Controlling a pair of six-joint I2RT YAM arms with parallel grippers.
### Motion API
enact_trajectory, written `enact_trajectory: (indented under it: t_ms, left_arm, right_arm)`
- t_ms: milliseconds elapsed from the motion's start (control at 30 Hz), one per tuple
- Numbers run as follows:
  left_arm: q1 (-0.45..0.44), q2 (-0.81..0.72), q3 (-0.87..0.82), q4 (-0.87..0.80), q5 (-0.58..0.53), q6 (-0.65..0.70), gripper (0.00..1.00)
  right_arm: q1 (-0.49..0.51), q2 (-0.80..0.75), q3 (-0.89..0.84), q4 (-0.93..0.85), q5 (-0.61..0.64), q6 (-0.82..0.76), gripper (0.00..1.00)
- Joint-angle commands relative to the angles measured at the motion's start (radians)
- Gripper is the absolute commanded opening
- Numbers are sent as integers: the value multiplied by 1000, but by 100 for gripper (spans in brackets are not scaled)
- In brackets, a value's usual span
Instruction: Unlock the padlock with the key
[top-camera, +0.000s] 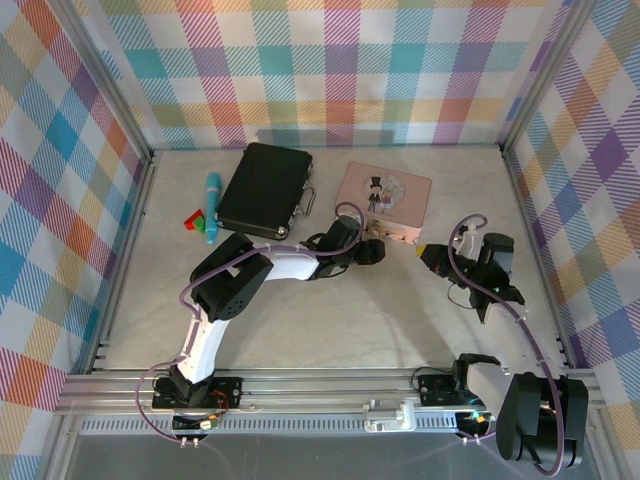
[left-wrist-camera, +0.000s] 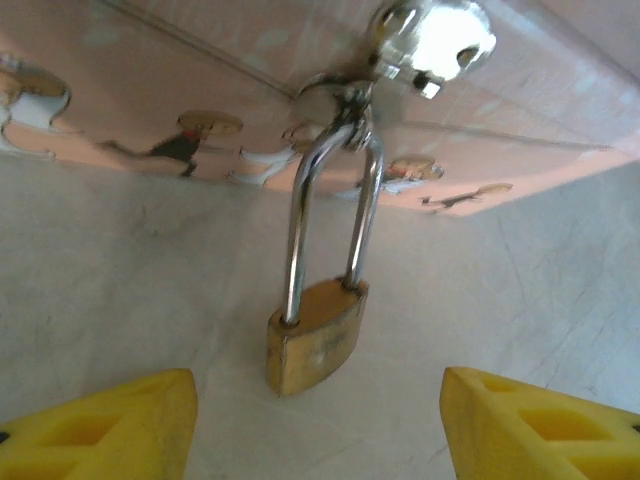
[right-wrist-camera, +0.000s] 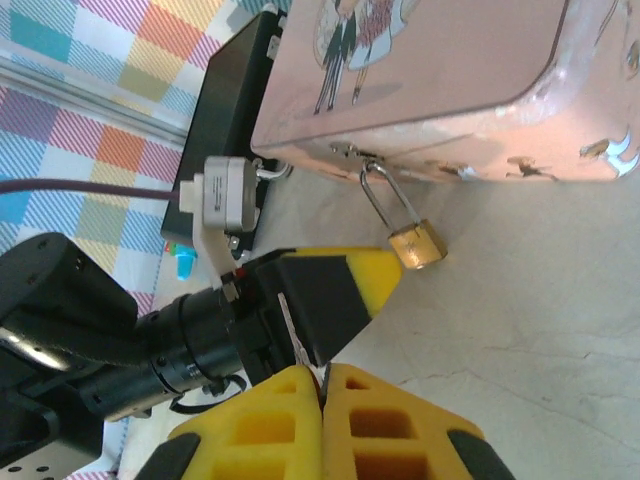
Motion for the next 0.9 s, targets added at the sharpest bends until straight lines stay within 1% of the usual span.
enact_trajectory:
  t_ms: [0,133,200,267,367,400,500,600,867]
  left_arm:
    - [-18,56,53,-15,-63,38,64]
    - [-26,102,97,-17,-71,58,63]
    - [-29,124,122,-33,-72,61,61]
    - [-31,136,137,-45,-74,58,56]
    - [-36,147,148,-66,-93,57,43]
    - [-35,152,153,-74,-95,58,40]
    - [-33,170,165,-93,-99,51,38]
    - [-26,186,156,-66,-74,14,33]
    - [-23,173,113,-27,-61,-44,15]
  right_arm:
    - [-6,-14,-25,66,-47,45,0]
    - [-5,-28,-38,91,-67,63,0]
    - [-5,-32,-37,88,-69,64,0]
    - [-6,-34,-36,86,-65,65,0]
    - [-6,-34,-38,87,-58,67,0]
    - [-7,-32,-38,90,-57,67,0]
    - [-6,-16,-40,93,-53,70,0]
    - [-7,3,-48,101,-50,74,0]
    - [-5,-9,-82,97,-26,73,0]
